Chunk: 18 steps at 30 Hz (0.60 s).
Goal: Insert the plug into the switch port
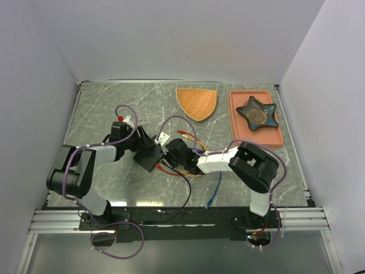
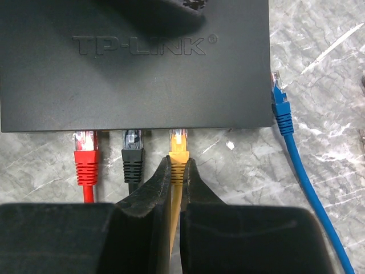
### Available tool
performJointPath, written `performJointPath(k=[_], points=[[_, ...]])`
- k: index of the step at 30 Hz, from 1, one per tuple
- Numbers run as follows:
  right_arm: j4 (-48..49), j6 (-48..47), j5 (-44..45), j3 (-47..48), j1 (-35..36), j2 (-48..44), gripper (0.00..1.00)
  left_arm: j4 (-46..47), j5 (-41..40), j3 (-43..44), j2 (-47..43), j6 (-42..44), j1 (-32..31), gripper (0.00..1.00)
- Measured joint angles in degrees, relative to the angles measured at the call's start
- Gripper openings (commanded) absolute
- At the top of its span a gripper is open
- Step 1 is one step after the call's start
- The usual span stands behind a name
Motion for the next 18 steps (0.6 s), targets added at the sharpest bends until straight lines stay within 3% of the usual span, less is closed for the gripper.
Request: performJointPath(k=[18], points=[[0.59, 0.61, 1.01, 0.09, -0.11, 0.46, 0.00, 3.96, 0.35, 1.33, 3.21, 1.75, -1.42, 0.60]])
